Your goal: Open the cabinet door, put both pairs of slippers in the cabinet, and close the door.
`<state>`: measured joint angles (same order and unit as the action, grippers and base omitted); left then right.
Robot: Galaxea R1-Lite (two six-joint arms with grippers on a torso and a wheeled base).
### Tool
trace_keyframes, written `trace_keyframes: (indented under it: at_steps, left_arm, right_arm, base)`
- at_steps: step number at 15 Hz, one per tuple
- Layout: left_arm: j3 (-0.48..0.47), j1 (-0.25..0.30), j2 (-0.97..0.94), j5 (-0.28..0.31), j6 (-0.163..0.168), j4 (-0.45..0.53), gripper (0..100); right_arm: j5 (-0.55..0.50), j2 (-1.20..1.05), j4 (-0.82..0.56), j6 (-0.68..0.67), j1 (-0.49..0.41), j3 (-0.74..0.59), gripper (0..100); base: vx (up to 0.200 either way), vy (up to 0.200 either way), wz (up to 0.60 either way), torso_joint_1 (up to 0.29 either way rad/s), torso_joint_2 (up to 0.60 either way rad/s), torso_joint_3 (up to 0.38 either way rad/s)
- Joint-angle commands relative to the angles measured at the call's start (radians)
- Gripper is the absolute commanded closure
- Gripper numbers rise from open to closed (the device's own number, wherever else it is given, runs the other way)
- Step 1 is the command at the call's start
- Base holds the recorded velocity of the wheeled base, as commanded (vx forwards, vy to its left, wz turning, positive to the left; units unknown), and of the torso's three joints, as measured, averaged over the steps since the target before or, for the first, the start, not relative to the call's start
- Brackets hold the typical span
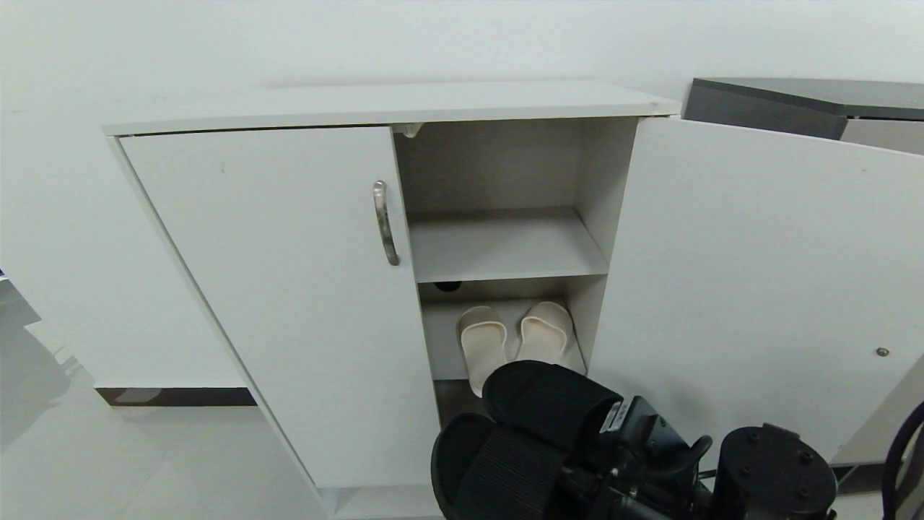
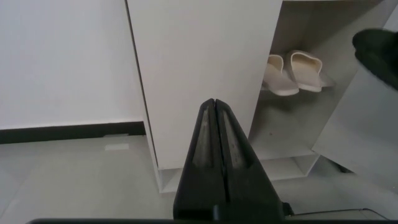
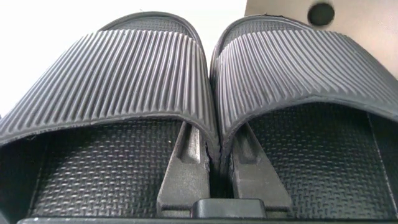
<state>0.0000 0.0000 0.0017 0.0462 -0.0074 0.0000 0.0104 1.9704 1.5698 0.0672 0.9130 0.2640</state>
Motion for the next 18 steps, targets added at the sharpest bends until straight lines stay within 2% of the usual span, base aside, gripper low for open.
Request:
trace_keyframes:
  at_steps: [1,2,3,5,6,7,8,9,10,11,13,15,18]
  left_arm:
    - [0.000,0.000,0.000,0.000,0.000,0.000,100]
    - [0.000,0.000,0.000,0.000,-0.002,0.000,100]
    - [0.000,0.000,0.000,0.000,-0.002,0.000,100]
    - [0.000,0.000,0.000,0.000,-0.002,0.000,100]
    - [0.000,0.000,0.000,0.000,-0.002,0.000,100]
    - [0.000,0.000,0.000,0.000,-0.002,0.000,100]
    - [0.000,0.000,0.000,0.000,-0.002,0.000,100]
    - [0.000,0.000,0.000,0.000,-0.002,0.000,100]
    - [0.000,0.000,0.000,0.000,-0.002,0.000,100]
    - [0.000,0.000,0.000,0.000,-0.002,0.000,100]
    - [0.000,0.000,0.000,0.000,-0.002,0.000,100]
    - [0.000,0.000,0.000,0.001,0.000,0.000,100]
    - [0.000,0.000,0.000,0.001,0.001,0.000,100]
  right_arm:
    - [-0.066,0.038,0.001,0.002,-0.002,0.021,100]
    - [-0.199,0.024,-0.079,0.003,0.004,0.090,100]
    - [-0.308,-0.047,-0.283,-0.017,0.024,0.175,100]
    - [-0.317,-0.259,-0.768,-0.196,0.093,0.353,100]
    - [-0.326,-0.306,-0.909,-0.241,0.112,0.416,100]
    - [-0.366,-0.390,-1.255,-0.377,0.158,0.604,100]
    - [-0.435,-0.387,-1.423,-0.472,0.178,0.725,100]
    - [-0.500,-0.367,-1.476,-0.515,0.185,0.787,100]
    - [-0.609,-0.309,-1.495,-0.540,0.187,0.834,100]
    - [-0.719,-0.249,-1.492,-0.541,0.188,0.862,100]
    - [-0.868,-0.174,-1.476,-0.543,0.193,0.922,100]
    - [-0.922,-0.137,-1.404,-0.518,0.195,0.945,100]
    - [-0.923,-0.111,-1.370,-0.445,0.191,0.968,100]
  base:
    - [0.000,0.000,0.00,0.000,0.00,0.000]
    - [0.000,0.000,0.00,0.000,0.00,0.000]
    - [0.000,0.000,0.00,0.000,0.00,0.000]
    - [0.000,0.000,0.00,0.000,0.00,0.000]
    - [0.000,0.000,0.00,0.000,0.00,0.000]
    - [0.000,0.000,0.00,0.000,0.00,0.000]
    - [0.000,0.000,0.00,0.000,0.00,0.000]
    - [0.000,0.000,0.00,0.000,0.00,0.000]
    - [0.000,0.000,0.00,0.000,0.00,0.000]
    - [0.000,0.000,0.00,0.000,0.00,0.000]
    - [0.000,0.000,0.00,0.000,0.00,0.000]
    - [0.000,0.000,0.00,0.000,0.00,0.000]
    - [0.000,0.000,0.00,0.000,0.00,0.000]
